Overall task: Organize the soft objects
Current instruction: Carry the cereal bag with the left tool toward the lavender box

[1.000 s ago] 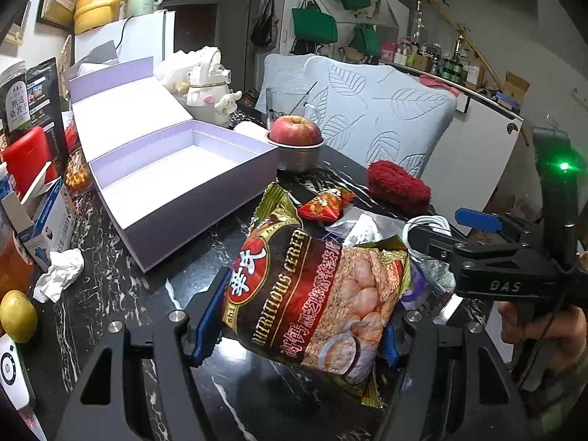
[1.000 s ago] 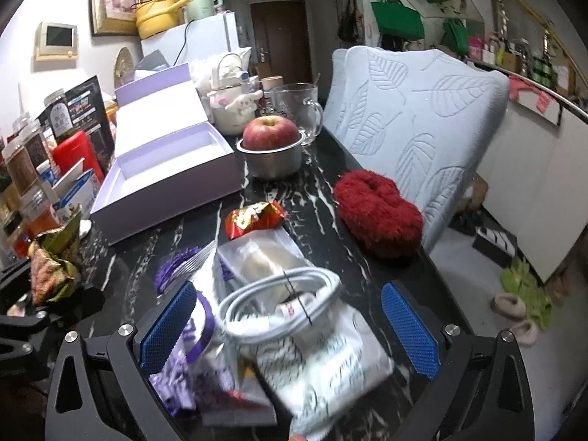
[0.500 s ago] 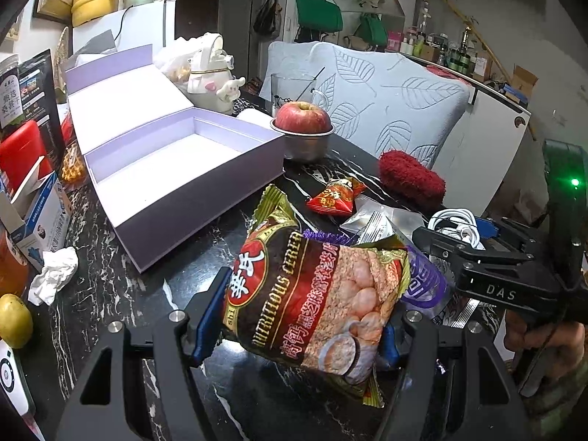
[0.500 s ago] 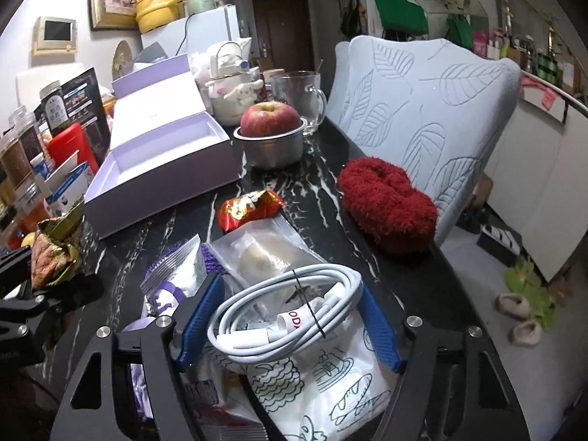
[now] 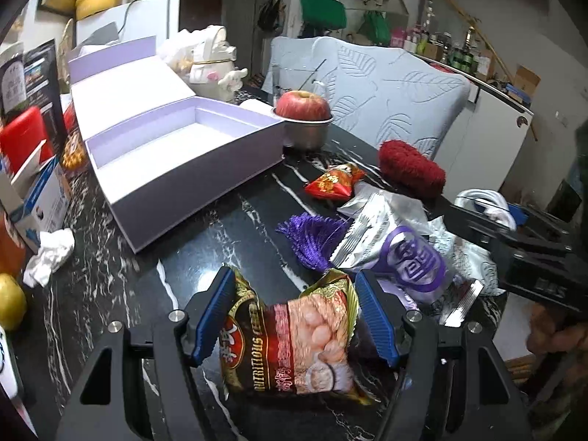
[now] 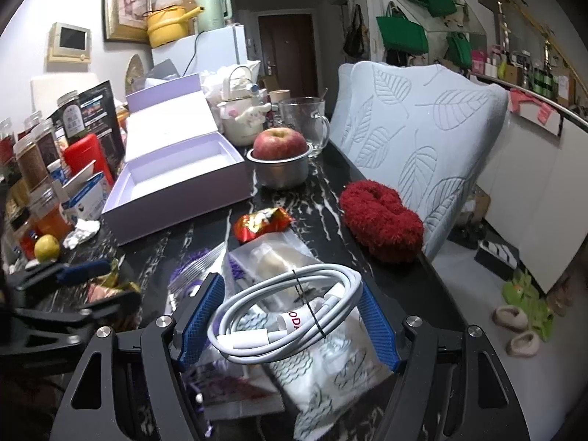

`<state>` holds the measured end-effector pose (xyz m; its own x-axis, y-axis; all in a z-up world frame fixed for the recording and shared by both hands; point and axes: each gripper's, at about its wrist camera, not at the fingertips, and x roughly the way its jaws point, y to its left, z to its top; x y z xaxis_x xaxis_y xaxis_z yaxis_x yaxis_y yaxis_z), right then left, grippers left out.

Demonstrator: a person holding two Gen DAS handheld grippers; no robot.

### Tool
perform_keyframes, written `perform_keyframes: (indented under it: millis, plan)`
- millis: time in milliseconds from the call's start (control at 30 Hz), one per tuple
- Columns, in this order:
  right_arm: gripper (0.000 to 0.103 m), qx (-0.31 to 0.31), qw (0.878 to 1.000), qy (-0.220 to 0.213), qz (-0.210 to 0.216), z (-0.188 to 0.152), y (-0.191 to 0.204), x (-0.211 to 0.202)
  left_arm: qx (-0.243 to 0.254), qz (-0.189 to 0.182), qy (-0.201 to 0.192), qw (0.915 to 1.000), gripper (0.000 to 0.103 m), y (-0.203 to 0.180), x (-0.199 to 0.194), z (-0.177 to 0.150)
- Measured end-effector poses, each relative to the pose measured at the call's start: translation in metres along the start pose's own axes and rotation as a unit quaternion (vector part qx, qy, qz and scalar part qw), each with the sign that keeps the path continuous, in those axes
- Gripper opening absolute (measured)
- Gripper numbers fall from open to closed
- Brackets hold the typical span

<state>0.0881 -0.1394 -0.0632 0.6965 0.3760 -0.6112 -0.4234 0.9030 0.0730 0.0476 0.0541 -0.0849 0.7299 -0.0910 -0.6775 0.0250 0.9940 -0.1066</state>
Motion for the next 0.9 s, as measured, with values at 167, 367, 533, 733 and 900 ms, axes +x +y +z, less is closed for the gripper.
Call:
perform_keyframes:
  millis: [167, 367, 533, 733, 900]
  plan:
    - [0.073, -0.004, 1.000, -0.007, -0.009, -0.004, 0.002, -0.012, -0.006, 0.024, 0.045, 0.9987, 0.070, 0.001, 0.016, -0.008]
    - [0.073, -0.006, 1.000, -0.012, -0.010, -0.004, 0.003, -0.017, -0.024, 0.054, 0.067, 0.9960, 0.078, 0.009, 0.022, -0.017]
    - [0.073, -0.012, 1.000, -0.011, -0.006, -0.006, 0.008, -0.017, -0.025, 0.070, 0.072, 0.9946, 0.090, 0.015, 0.019, -0.023]
    - [0.073, -0.016, 1.000, -0.007, 0.004, -0.009, 0.015, -0.016, -0.035, 0.092, 0.086, 0.9914, 0.097, 0.025, 0.021, -0.033]
    - [0.073, -0.020, 1.000, -0.009, 0.007, -0.010, 0.020, -0.018, -0.025, 0.094, 0.068, 0.9929, 0.058, 0.023, 0.011, -0.033]
